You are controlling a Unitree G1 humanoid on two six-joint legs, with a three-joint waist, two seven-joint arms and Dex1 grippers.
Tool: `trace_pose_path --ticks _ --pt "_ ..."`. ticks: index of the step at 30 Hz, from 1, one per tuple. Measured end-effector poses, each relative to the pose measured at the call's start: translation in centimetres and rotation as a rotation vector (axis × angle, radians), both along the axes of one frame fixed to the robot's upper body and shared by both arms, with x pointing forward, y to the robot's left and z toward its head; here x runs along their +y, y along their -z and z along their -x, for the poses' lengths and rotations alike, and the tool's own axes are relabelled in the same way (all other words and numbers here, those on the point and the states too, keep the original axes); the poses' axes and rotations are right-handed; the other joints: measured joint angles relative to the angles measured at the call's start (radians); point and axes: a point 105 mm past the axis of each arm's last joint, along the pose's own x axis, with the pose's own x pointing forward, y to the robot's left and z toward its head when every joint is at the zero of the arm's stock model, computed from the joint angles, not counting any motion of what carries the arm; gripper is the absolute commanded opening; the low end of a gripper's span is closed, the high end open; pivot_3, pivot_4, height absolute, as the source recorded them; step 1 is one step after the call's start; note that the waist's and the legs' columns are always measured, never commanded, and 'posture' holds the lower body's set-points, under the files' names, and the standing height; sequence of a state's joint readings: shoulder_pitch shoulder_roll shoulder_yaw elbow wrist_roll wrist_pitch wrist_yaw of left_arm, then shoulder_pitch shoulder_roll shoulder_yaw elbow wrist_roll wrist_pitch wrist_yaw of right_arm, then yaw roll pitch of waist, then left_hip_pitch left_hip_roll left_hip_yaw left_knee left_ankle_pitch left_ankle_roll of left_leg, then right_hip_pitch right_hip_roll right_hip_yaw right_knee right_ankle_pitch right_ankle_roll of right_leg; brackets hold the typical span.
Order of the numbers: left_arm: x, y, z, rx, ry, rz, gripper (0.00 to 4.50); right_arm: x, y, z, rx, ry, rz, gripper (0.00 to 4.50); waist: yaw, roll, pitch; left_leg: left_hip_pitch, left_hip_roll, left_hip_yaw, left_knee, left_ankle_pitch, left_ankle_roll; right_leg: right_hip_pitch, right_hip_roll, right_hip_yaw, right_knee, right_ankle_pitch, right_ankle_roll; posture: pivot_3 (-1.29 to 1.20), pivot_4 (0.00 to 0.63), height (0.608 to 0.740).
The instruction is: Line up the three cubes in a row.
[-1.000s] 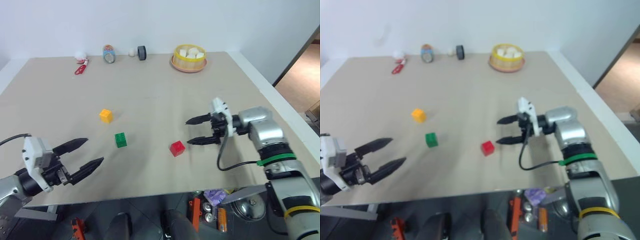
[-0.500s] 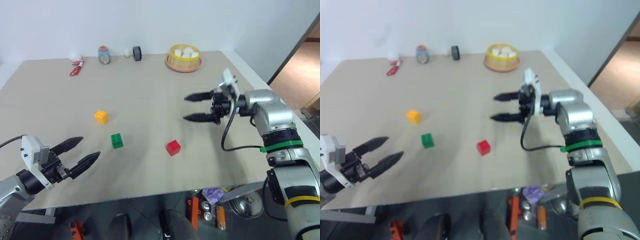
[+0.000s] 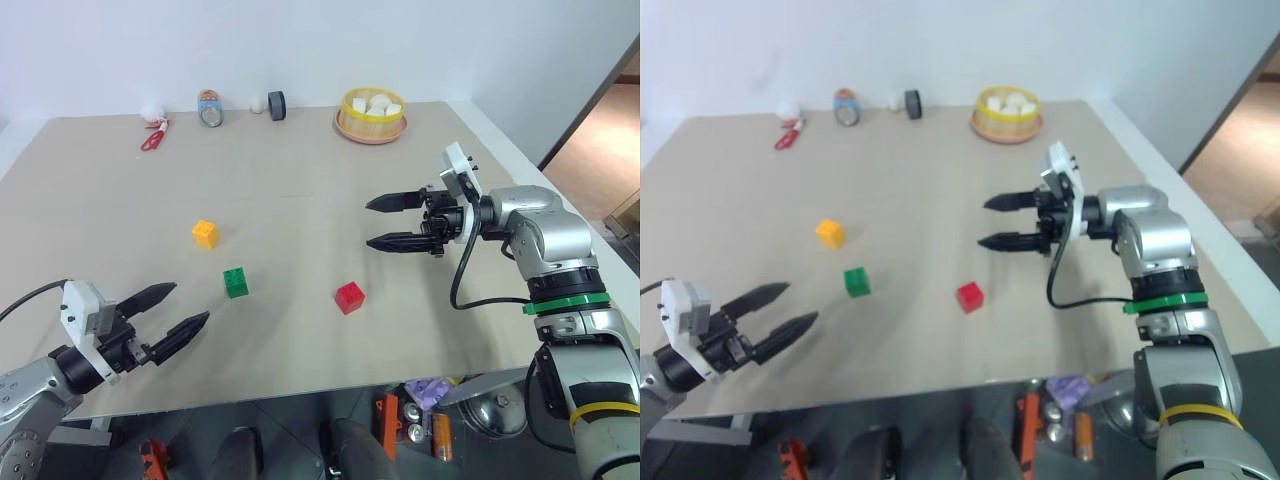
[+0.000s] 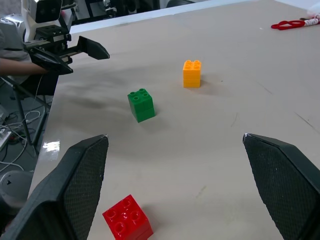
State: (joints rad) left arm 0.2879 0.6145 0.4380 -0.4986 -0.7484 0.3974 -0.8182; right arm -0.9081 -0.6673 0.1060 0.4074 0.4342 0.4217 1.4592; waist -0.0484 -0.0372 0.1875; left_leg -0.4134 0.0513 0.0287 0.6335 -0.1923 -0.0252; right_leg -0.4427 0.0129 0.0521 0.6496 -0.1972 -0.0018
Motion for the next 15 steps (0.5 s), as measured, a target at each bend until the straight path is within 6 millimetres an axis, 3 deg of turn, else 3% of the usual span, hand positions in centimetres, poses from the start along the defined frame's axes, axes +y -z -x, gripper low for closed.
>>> trace_pose_path --ticks 9,12,15 --pt "0.4 1.8 -0.4 0.03 0.003 -0.033 4.5 0.3 -0.6 0.4 0.01 -0.012 -0.024 4.46 0.0 0.0 0.0 0.0 0.0 0.001 0.0 0.0 0.0 0.0 0.0 0.001 0.0 0.0 0.0 0.0 0.15 0.74" --pt "-0.1 2.9 -0.7 0.04 0.014 -0.05 4.5 1.4 -2.2 1.4 -0.008 -0.058 -0.068 4.46 0.0 0.0 0.0 0.0 0.0 0.0 0.0 0.0 0.0 0.0 0.0 0.0 0.0 0.0 0.0 0.0 0.15 0.74" --pt "-0.6 3.6 -1.1 0.042 0.034 -0.056 4.5 2.1 -2.4 2.7 -0.006 -0.102 -0.082 4.46 0.001 0.0 0.0 0.0 0.0 0.0 0.0 0.0 0.0 0.0 0.0 0.0 0.0 0.0 0.0 0.0 0.15 0.74"
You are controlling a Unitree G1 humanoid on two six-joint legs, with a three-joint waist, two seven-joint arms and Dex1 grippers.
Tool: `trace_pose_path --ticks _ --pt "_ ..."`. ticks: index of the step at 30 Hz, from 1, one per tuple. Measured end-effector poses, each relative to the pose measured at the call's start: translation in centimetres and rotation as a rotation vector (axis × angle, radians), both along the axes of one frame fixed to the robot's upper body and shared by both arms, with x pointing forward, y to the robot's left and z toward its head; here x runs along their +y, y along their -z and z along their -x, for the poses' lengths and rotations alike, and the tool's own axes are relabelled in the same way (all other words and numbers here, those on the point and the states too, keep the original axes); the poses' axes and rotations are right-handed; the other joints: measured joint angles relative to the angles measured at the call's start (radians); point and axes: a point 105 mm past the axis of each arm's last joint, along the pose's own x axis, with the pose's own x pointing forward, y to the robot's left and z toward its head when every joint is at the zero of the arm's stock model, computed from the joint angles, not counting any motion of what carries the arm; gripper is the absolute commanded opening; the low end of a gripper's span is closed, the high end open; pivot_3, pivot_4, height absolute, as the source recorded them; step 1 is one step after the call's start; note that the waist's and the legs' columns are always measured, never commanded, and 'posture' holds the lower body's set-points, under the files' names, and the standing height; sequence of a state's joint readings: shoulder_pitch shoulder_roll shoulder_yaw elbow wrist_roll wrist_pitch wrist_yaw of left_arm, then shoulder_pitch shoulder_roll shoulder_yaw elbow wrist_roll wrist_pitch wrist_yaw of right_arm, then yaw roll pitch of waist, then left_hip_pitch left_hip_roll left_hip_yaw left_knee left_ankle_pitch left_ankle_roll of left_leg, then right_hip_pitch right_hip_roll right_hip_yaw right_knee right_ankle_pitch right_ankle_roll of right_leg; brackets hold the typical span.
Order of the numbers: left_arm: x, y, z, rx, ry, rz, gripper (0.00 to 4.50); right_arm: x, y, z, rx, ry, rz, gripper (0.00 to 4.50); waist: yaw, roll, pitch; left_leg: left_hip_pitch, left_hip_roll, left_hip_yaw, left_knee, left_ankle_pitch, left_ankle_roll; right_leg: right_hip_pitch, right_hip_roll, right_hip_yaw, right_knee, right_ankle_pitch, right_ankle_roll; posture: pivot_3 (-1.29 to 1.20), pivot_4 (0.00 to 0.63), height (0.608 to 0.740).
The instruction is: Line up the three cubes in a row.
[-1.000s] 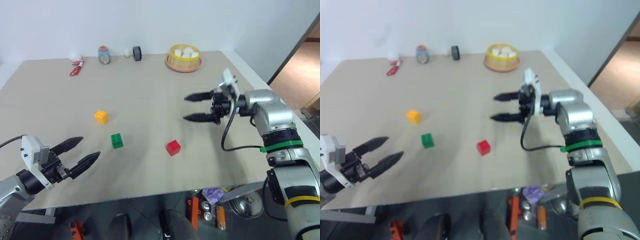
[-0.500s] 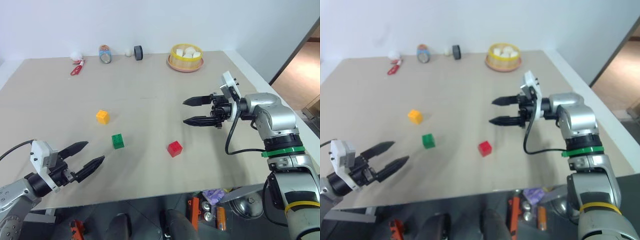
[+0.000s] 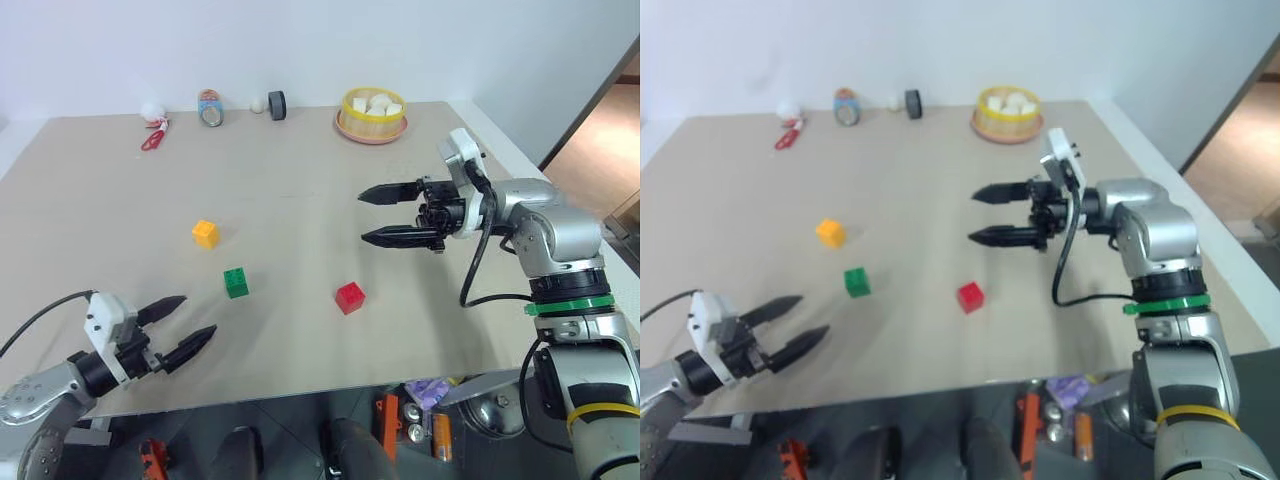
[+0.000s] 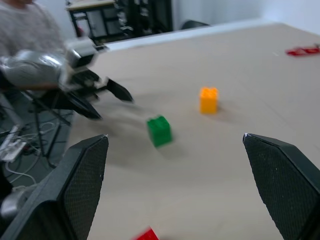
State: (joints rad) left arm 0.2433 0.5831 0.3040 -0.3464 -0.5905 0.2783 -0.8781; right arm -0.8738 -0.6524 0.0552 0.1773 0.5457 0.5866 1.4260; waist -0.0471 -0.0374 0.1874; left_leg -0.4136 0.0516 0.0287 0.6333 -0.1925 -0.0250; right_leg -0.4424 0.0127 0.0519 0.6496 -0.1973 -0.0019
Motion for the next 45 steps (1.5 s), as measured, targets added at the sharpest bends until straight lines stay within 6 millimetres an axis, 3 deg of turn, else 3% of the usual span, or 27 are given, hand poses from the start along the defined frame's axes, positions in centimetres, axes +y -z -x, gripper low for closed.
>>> trace_pose_path --ticks 4,12,32,41,45 --pt "-0.2 0.7 -0.9 -0.004 0.008 -0.014 4.5 0.6 1.2 1.2 0.033 -0.012 -0.008 4.46 0.001 0.0 0.0 0.0 0.0 0.0 0.0 0.0 0.0 0.0 0.0 0.0 0.0 0.0 0.0 0.0 0.15 0.74" --pt "0.1 -0.1 -3.5 -0.05 -0.027 -0.001 4.5 2.2 2.6 2.5 0.035 0.013 -0.04 4.46 -0.001 0.0 0.0 0.0 0.0 0.001 0.001 0.0 0.0 0.0 0.0 0.001 0.0 0.001 0.001 0.0 0.15 0.74" --pt "-1.7 1.8 -6.9 0.004 0.124 -0.083 4.5 2.9 1.8 3.2 0.045 0.022 -0.083 4.46 0.001 -0.001 0.0 -0.001 -0.001 0.0 0.001 0.0 0.0 0.0 0.0 0.0 0.0 0.002 0.003 0.0 0.15 0.74" --pt "-2.1 1.6 -8.3 0.002 0.171 -0.11 4.5 3.0 1.9 3.4 0.051 0.03 -0.092 4.46 0.002 -0.001 0.0 -0.001 -0.001 0.0 0.002 0.0 0.001 0.001 0.0 0.0 0.0 0.002 0.004 0.0 0.15 0.74" --pt "-2.2 1.5 -9.0 0.004 0.175 -0.12 3.39 3.0 2.0 3.3 0.053 0.038 -0.093 4.5 0.002 -0.001 0.0 -0.001 -0.001 0.0 0.002 0.0 0.001 0.001 0.0 0.001 0.0 0.004 0.006 0.0 0.15 0.74"
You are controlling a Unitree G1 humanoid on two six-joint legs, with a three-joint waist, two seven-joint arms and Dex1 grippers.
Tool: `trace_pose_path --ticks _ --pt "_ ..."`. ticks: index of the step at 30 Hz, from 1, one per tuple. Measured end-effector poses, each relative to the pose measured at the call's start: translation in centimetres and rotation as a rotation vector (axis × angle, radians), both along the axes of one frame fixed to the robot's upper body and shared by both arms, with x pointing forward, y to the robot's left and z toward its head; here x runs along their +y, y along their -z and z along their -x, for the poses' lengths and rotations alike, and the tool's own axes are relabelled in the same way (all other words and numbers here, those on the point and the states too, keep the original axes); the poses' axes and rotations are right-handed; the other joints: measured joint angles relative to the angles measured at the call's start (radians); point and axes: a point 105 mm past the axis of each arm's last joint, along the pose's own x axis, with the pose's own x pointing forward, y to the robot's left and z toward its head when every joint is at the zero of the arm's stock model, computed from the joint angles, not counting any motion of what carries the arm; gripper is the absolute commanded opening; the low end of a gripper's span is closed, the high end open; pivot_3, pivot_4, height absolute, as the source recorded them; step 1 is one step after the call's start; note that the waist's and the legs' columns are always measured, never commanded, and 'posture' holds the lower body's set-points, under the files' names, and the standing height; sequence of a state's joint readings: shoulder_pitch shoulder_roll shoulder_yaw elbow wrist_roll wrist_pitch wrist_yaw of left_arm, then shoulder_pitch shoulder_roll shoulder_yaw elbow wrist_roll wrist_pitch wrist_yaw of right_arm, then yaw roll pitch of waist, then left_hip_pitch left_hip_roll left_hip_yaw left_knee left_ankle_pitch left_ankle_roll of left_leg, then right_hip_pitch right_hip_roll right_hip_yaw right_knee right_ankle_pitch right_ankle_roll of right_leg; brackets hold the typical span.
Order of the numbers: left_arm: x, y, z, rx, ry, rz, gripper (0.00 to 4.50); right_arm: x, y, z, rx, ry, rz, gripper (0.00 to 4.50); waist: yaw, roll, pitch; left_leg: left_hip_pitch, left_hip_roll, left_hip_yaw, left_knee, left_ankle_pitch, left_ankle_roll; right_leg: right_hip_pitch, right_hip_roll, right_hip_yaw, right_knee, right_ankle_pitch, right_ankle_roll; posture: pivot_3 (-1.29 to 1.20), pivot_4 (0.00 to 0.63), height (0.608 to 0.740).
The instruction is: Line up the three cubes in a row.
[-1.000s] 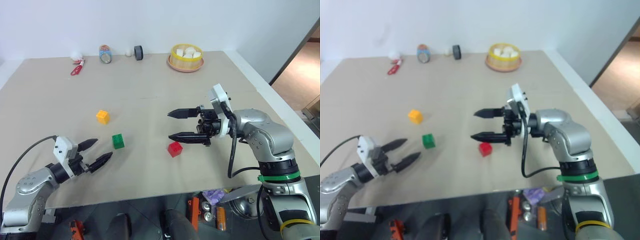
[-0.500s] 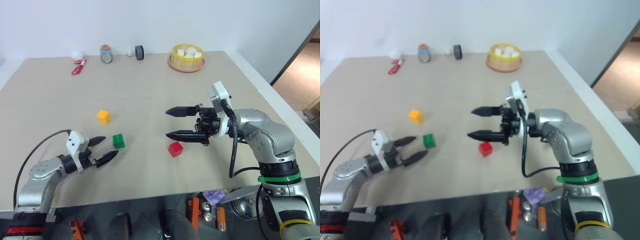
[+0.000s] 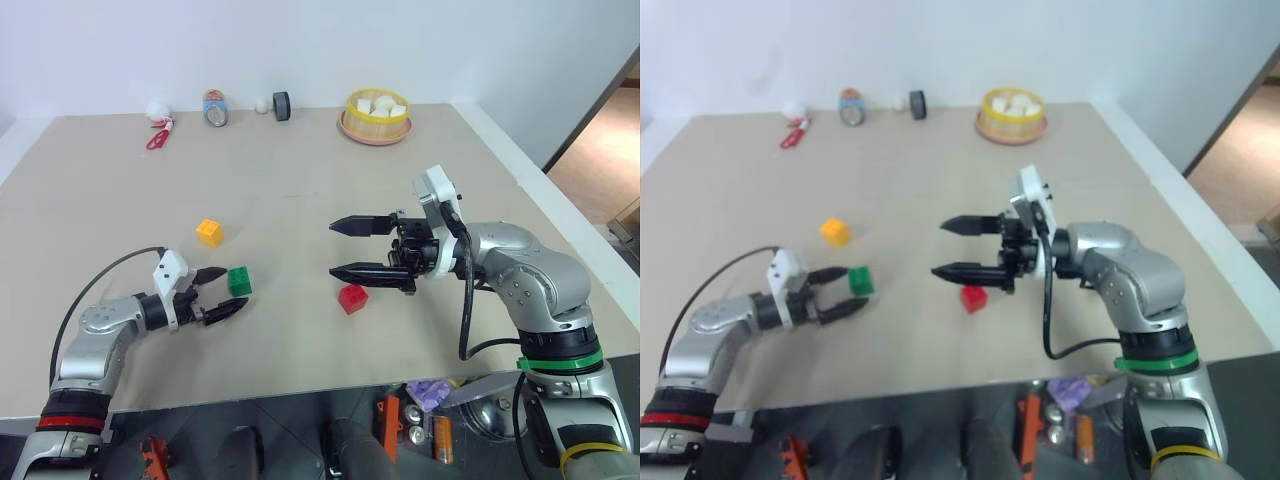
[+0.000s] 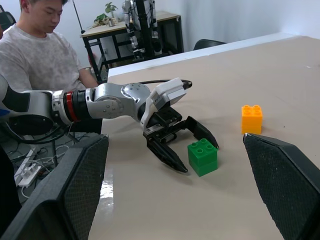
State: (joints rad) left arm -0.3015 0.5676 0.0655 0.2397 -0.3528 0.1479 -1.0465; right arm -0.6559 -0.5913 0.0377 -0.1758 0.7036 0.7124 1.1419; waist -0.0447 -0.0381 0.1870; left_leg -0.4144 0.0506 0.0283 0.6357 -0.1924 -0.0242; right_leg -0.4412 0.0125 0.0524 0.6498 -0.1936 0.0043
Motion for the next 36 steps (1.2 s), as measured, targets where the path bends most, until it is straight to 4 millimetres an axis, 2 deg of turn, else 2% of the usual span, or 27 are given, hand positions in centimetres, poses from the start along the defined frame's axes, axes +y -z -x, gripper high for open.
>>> trace_pose_path --ticks 5,7,16,19,24,27,32,36 --pt "-0.3 0.0 -0.1 0.002 0.01 0.004 1.6 -0.1 0.1 -0.1 0.003 0.012 0.002 4.5 0.0 0.0 0.0 0.0 0.0 0.0 0.0 0.0 0.0 0.0 0.0 0.0 0.0 0.001 0.001 0.0 0.15 0.74" --pt "-0.4 0.0 -0.1 0.0 0.012 0.006 1.25 -0.1 0.1 -0.1 0.003 0.012 0.002 4.5 0.0 0.0 0.0 -0.001 0.0 0.0 0.0 0.0 0.0 0.0 0.0 0.0 0.0 0.001 0.002 0.0 0.15 0.74" --pt "-1.4 -0.2 0.2 -0.012 0.058 -0.011 1.25 -0.1 0.1 -0.1 0.002 0.012 0.002 4.5 0.0 0.0 0.0 -0.001 0.0 0.0 0.0 0.0 0.0 0.0 0.0 0.0 0.0 0.001 0.002 0.0 0.15 0.74" --pt "-2.7 -1.0 0.8 -0.047 0.131 -0.032 1.25 -0.3 0.1 0.0 0.001 0.006 0.013 4.5 0.0 0.0 0.0 -0.001 0.0 0.0 0.0 0.0 0.0 -0.001 0.0 0.0 0.0 0.001 0.002 0.0 0.15 0.74" --pt "-5.8 -2.3 2.9 -0.102 0.329 -0.079 1.25 -2.5 1.8 0.2 -0.016 0.027 0.134 4.5 0.001 0.0 0.0 -0.002 -0.001 0.0 0.0 0.0 0.0 -0.001 -0.001 0.001 -0.001 0.0 0.002 0.0 0.15 0.74" --pt "-7.0 -2.0 3.8 -0.096 0.402 -0.09 1.25 -3.1 2.5 0.2 0.0 0.036 0.156 4.5 -0.003 0.0 0.0 -0.001 0.0 0.0 0.0 0.0 0.0 -0.001 0.0 0.001 -0.001 0.0 0.002 0.0 0.15 0.74" --pt "-9.2 -0.4 5.3 -0.061 0.516 -0.126 1.25 -3.6 2.4 -0.1 -0.006 0.074 0.147 4.5 -0.002 0.0 0.0 0.0 0.0 0.0 0.0 0.0 0.0 0.0 0.001 0.001 0.0 -0.001 -0.001 0.0 0.15 0.74" --pt "-10.1 0.8 4.8 -0.065 0.512 -0.158 1.25 -3.5 2.6 0.1 -0.004 0.079 0.147 4.5 -0.001 0.0 0.0 -0.001 -0.001 0.0 0.001 0.0 0.0 0.0 0.0 0.002 0.0 -0.001 0.001 0.0 0.15 0.74"
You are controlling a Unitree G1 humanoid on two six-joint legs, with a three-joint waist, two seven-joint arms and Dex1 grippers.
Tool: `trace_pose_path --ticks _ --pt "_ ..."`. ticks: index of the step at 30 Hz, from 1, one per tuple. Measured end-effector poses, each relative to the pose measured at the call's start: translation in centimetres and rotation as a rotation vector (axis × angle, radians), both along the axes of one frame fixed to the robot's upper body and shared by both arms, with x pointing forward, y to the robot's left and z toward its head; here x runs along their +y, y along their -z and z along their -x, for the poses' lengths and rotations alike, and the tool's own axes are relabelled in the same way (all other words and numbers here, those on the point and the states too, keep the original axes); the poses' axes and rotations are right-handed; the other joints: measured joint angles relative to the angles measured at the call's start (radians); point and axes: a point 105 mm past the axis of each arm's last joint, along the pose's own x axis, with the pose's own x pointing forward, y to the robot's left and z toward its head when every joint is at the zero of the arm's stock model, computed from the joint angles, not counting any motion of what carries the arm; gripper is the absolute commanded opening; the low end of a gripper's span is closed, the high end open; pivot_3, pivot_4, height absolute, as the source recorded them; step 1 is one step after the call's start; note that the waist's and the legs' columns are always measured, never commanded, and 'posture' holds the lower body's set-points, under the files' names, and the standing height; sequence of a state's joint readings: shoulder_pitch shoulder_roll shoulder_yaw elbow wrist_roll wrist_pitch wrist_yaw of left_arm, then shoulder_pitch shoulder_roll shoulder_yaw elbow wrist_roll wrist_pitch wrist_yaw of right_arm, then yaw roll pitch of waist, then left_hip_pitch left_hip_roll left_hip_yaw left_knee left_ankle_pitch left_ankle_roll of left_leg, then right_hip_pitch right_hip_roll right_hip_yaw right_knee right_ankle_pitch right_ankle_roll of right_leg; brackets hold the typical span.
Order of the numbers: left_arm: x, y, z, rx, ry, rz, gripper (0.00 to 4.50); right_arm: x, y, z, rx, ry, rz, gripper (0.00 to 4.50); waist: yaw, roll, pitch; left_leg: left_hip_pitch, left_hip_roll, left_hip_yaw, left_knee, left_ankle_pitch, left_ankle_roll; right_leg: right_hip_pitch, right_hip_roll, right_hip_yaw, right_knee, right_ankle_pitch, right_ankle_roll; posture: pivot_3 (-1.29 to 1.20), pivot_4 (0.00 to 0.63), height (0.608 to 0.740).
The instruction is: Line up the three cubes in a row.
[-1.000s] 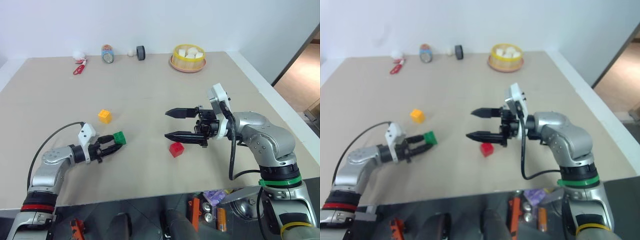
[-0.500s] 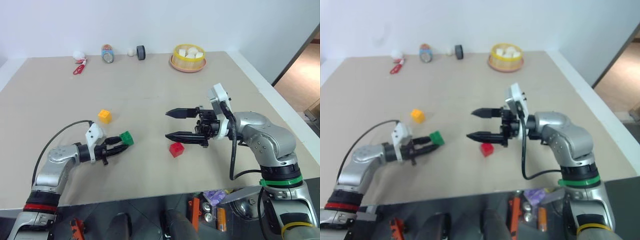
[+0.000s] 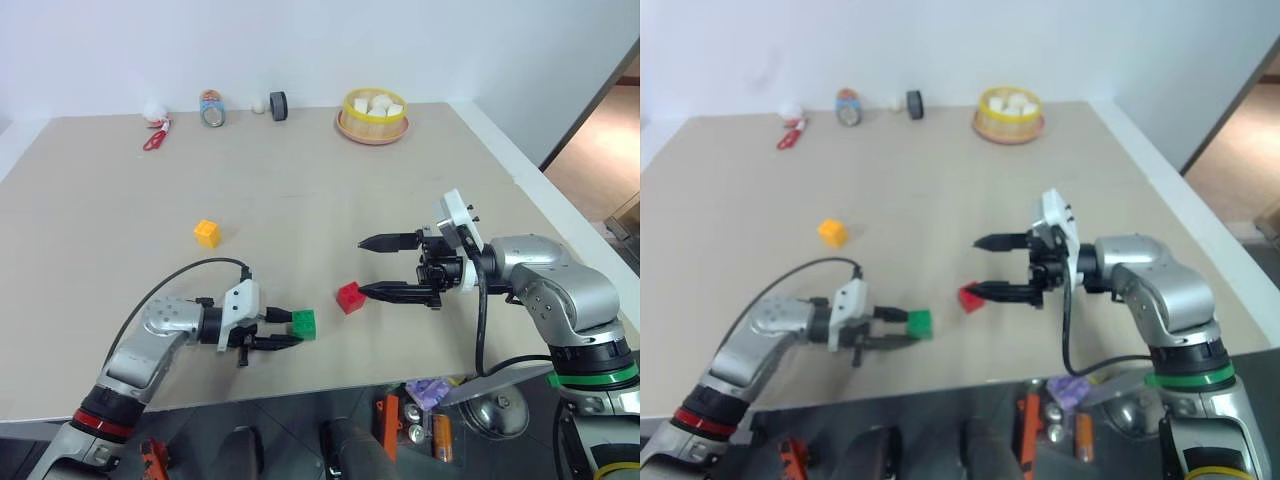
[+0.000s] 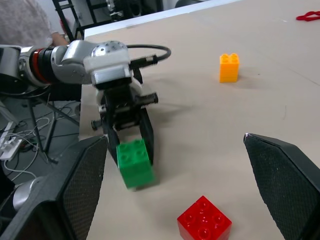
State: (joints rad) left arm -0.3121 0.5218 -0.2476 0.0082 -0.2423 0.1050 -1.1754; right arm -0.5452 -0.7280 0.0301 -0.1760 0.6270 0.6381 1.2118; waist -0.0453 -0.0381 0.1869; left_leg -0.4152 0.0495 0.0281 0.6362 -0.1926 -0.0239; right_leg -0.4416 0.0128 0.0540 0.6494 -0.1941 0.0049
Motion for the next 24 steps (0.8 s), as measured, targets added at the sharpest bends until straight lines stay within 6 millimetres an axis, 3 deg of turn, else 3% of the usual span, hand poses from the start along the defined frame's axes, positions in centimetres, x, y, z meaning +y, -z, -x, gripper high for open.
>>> trace_pose_path --ticks 13,24 --pt "-0.8 -0.2 -3.2 -0.098 -0.072 -0.006 1.25 -0.1 -0.4 0.0 -0.013 0.021 -0.009 4.5 0.0 0.0 0.0 0.001 -0.003 0.0 0.003 0.004 0.007 0.002 -0.001 0.004 0.0 0.004 0.003 0.0 0.15 0.74" --pt "0.6 -0.4 -3.3 -0.026 -0.11 0.011 1.25 0.1 -0.6 -0.1 -0.02 0.022 -0.021 4.5 -0.004 0.0 0.0 0.002 -0.002 0.0 0.001 0.004 0.007 0.001 0.0 0.004 0.0 0.005 0.002 0.0 0.15 0.74"
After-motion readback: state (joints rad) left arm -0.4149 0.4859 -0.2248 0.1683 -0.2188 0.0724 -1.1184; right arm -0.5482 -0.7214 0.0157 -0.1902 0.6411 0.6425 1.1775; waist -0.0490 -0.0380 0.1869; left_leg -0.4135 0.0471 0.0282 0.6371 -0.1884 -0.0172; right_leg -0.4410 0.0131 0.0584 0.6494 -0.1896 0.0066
